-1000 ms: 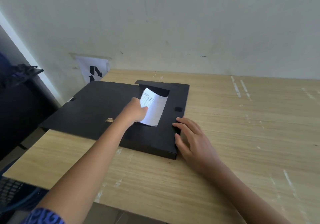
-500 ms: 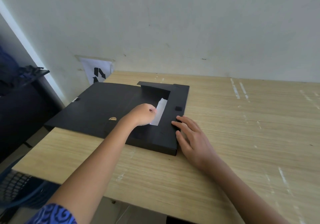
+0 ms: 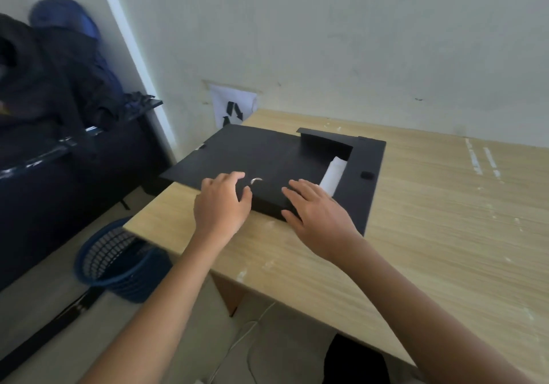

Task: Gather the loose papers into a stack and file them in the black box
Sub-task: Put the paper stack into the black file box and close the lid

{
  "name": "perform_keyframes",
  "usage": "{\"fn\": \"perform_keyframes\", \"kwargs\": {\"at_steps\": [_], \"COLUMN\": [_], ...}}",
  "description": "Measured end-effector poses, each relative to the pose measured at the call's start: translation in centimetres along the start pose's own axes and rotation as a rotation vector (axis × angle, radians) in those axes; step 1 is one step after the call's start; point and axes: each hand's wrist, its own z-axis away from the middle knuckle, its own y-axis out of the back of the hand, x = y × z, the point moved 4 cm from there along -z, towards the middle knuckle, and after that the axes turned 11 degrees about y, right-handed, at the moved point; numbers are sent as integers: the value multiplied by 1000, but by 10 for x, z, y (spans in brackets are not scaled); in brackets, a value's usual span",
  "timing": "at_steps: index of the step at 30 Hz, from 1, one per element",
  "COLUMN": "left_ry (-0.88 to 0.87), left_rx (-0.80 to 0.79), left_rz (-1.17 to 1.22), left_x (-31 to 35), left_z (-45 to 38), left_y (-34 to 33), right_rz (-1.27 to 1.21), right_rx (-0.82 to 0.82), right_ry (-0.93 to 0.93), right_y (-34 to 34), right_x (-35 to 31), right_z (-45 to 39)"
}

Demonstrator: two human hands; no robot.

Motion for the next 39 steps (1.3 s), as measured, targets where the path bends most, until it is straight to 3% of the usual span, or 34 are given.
{"fn": "perform_keyframes", "kwargs": {"at_steps": [4, 8, 12, 18, 22, 27, 29, 32, 34, 36, 39], "left_ry": [194, 414, 552, 725, 837, 784, 693, 557, 455, 337, 214], "left_rx": [-45, -62, -1, -70, -64, 31, 111, 201, 167, 100, -35], "left_rz": [-141, -188, -57, 20, 238, 813, 925, 1059, 1163, 1198, 1236], "left_x": [-44, -76, -97, -94, -98, -79, -67, -45, -30, -13, 14], "left_z": [-6, -17, -31, -53, -67, -68, -64, -60, -58, -51, -35], "left_y": [-1, -6, -10, -13, -15, -5, 3, 17, 24, 29, 34], "right_rz": [186, 182, 109, 119, 119, 108, 67, -231, -330, -215, -375], "right_rx": [-127, -136, -137, -119, -109, -89, -83, 132, 390, 559, 531], "right_ry": [31, 48, 23, 16, 27, 23, 16, -65, -233, -473, -791], "right_y": [-23, -19, -16, -15, -18, -19, -19, -5, 13, 30, 32], "right_x": [7, 19, 29, 30, 31, 32, 33, 35, 47, 66, 94], "right_z": [-4, -1, 1, 2, 3, 2, 1, -1, 2, 14, 34]}}
